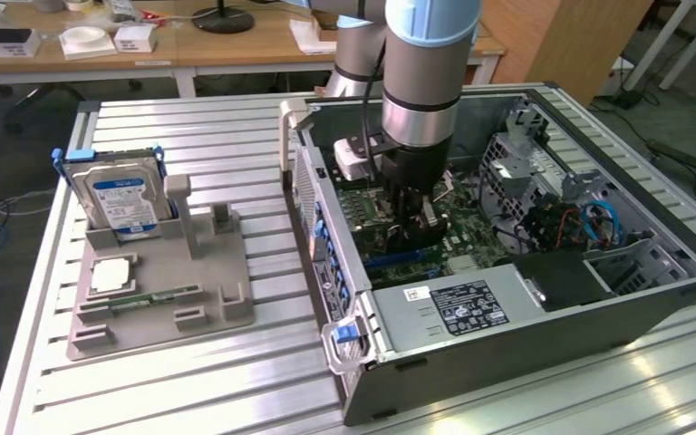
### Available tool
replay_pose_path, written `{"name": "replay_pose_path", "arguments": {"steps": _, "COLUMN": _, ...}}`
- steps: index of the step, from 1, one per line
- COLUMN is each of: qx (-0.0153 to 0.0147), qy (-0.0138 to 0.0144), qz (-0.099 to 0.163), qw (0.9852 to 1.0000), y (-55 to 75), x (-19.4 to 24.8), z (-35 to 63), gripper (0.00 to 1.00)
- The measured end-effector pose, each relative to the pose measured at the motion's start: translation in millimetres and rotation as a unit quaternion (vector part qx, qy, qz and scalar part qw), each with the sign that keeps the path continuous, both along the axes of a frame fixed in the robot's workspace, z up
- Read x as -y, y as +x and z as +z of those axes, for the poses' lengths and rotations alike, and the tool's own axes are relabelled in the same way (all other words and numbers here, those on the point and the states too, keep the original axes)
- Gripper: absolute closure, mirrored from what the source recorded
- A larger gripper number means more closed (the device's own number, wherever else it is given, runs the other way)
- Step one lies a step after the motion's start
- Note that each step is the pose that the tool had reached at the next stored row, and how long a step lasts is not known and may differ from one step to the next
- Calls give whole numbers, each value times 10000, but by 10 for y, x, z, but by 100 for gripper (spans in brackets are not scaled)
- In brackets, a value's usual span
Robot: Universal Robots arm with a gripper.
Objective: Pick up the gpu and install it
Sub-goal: 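Insert the gpu into the slot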
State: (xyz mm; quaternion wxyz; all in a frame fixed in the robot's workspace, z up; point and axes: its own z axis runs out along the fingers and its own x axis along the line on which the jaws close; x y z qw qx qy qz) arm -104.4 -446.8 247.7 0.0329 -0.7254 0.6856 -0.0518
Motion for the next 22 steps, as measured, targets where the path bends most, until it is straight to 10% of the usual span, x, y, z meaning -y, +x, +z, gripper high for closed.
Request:
{"name": "replay_pose_path", "arguments": {"steps": 5, "qx": 0, "qy": 87, "qz": 39, "qw": 10000, "y": -1, "x": -1, "z": -5, "gripper": 74}}
{"name": "replay_pose_path", "arguments": {"steps": 22, "qx": -1, "qy": 42, "qz": 64, "qw": 10000, "y": -28, "x": 24, "z": -6, "gripper": 74}}
